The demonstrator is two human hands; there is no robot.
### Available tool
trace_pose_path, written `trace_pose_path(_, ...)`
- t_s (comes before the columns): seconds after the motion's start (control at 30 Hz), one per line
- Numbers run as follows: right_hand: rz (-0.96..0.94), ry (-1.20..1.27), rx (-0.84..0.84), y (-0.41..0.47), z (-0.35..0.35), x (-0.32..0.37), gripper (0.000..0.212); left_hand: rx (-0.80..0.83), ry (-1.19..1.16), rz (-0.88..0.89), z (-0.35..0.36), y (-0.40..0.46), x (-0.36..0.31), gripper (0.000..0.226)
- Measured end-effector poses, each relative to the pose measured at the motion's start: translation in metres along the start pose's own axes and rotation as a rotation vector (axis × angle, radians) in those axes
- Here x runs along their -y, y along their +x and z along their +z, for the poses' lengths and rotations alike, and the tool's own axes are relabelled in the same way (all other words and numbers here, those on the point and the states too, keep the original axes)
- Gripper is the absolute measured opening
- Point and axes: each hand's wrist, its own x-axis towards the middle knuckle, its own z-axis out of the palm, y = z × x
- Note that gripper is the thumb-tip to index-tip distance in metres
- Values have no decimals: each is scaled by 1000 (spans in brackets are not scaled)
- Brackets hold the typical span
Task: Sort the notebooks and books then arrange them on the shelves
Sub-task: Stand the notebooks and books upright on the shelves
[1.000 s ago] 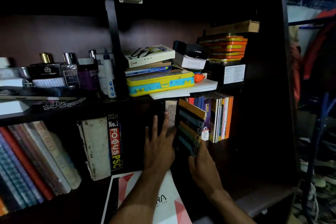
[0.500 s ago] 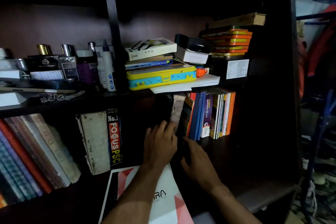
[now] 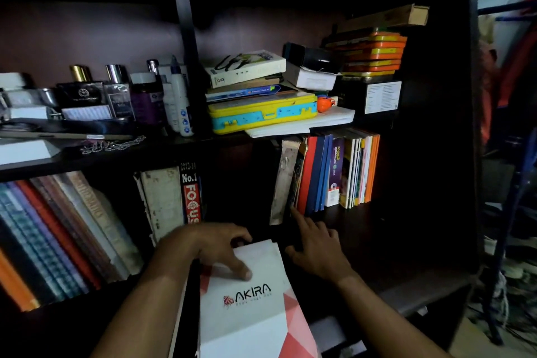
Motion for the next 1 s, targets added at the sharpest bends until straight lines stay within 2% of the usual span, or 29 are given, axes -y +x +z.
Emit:
trace_pose_path(0.13, 29, 28, -12, 2, -1, 1, 77, -208, -319, 110, 35, -3, 20, 52)
trace_pose_path(0.23, 46, 203, -102, -1, -4, 1, 41, -381, -446, 120, 37, 3, 19, 48)
trace_pose_path(0.3, 79, 462, -166, -3, -10, -1, 21, -633, -380, 111, 31, 10, 8, 46)
trace_pose_path(0.37, 139, 750, -239, -5, -18, -5, 23, -819, -282, 114, 25, 15, -9, 43)
trace_pose_path(0.5, 245, 1162, -421, -3, -28, -14, 32, -986, -139, 127, 21, 12, -42, 44)
trace_pose_path(0.57, 290, 1247, -481, -3, -29, -17, 41, -1050, -86, 108, 17, 8, -49, 45)
trace_pose_path(0.67, 292, 1221, -586, -2, -24, -21, 54, -1098, -47, 38, 2, -9, -55, 43)
trace_pose_path(0.73, 247, 1092, -698, -6, -21, -19, 56, -1113, -24, -29, -7, -22, -59, 41)
trace_pose_path(0.8, 114, 871, -764, -12, -19, -12, 50, -1098, -45, -79, -13, -29, -61, 38)
trace_pose_path(0.83, -16, 760, -726, -15, -19, -7, 50, -1078, -111, -76, -15, -28, -61, 37)
trace_pose_path(0.9, -270, 535, -571, -19, -15, 1, 62, -1018, -436, 21, -18, -20, -63, 33)
trace_pose_path(0.93, -340, 460, -502, -19, -14, 3, 71, -957, -643, 74, -18, -14, -65, 31)
trace_pose_path(1.0, -356, 453, -429, -20, -14, 4, 85, -834, -944, 124, -15, -4, -74, 28)
